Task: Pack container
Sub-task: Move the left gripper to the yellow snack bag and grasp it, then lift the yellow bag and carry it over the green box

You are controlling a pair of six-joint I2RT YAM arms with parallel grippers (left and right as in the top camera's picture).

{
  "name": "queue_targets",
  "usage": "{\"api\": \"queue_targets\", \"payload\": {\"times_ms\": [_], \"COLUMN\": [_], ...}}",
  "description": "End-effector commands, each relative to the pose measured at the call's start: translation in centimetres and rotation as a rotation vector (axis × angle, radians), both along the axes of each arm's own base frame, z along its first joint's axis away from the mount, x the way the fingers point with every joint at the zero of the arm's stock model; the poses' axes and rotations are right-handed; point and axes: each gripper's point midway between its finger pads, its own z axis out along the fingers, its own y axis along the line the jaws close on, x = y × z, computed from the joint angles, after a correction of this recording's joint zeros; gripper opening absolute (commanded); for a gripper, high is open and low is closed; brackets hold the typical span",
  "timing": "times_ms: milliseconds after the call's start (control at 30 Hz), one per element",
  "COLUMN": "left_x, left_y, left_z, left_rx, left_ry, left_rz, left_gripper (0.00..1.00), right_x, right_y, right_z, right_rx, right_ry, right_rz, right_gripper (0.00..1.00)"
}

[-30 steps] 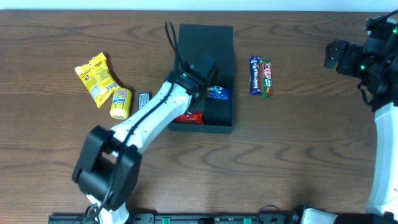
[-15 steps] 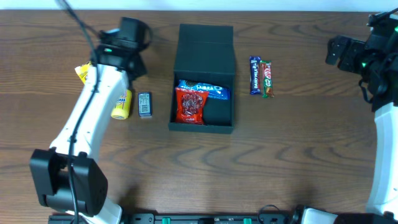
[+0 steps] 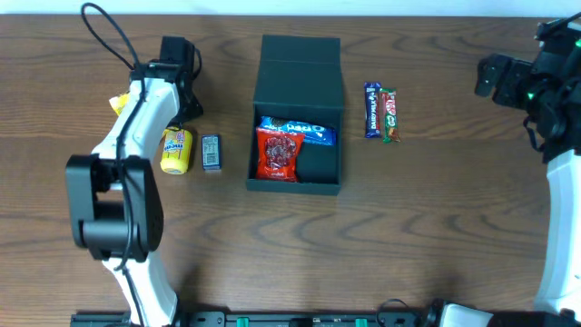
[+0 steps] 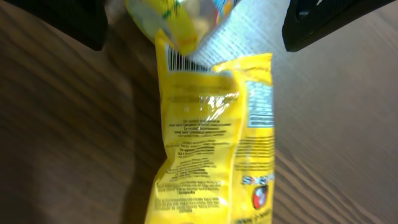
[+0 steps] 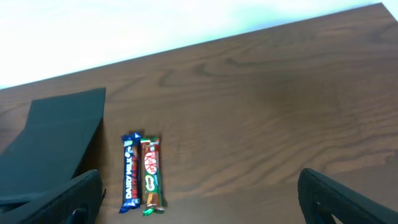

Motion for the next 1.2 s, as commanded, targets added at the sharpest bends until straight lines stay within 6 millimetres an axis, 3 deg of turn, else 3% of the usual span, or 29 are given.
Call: {"api": "queue_targets", "payload": {"times_ms": [0,200,300,433,567,600,667,700,733,833,1000,1167], "left_x": [-0.6,-0.3,-0.4,-0.4,-0.3,-0.3,-0.3,-0.4,-0.4,-0.5,-0.7,0.4], "left_y": [1.8,3.7,4.1,4.3,4.3,4.3,4.3,4.3,4.3,4.3,4.3,5.2], "left_z": [-1.3,-2.9,-4.0,-4.4,-4.4,-4.4,-4.4,-4.4,-4.4,-4.4,-4.1,0.3], "left_rx": [0.032,-0.013,-0.029,-0.028,-0.026,-0.025,-0.022,-0.019,-0.018,-0.019,-0.015,0.063], "left_ry": [0.026,0.02,0.038,0.042,0.045,0.047,0.054,0.062,0.066,0.068,0.08,0.084], "left_rz": [0.054,0.119,0.132,0.134,0.119,0.113,0.097,0.083,0.08,0.08,0.081,0.06], "left_gripper": [0.9,0.9,0.84,0.67,0.42,0.41,0.6,0.56,0.38,0.06,0.06,0.06], "right_x": [-0.1,-0.4,-0.4,-0.4,-0.4,-0.4,-0.4,-0.4,-0.4,-0.4,-0.4,-0.3], "right_y": [-0.3,-0.2,-0.2,-0.2,-0.2,-0.2,-0.1,-0.1,-0.1,-0.1,-0.1,-0.2], "right_z": [0.0,-0.4,-0.4,-0.4,-0.4,-0.4,-0.4,-0.4,-0.4,-0.4,-0.4,-0.3], "right_rx": [0.015,0.02,0.039,0.048,0.051,0.051,0.058,0.058,0.058,0.058,0.058,0.055], "right_ry": [0.003,0.02,0.023,0.022,0.022,0.022,0.022,0.021,0.021,0.021,0.021,0.015], "right_rz": [-0.014,-0.014,-0.028,-0.035,-0.037,-0.038,-0.04,-0.04,-0.04,-0.04,-0.04,-0.04], "right_gripper": [0.99,0.99,0.99,0.99,0.99,0.99,0.99,0.99,0.99,0.99,0.99,0.99]}}
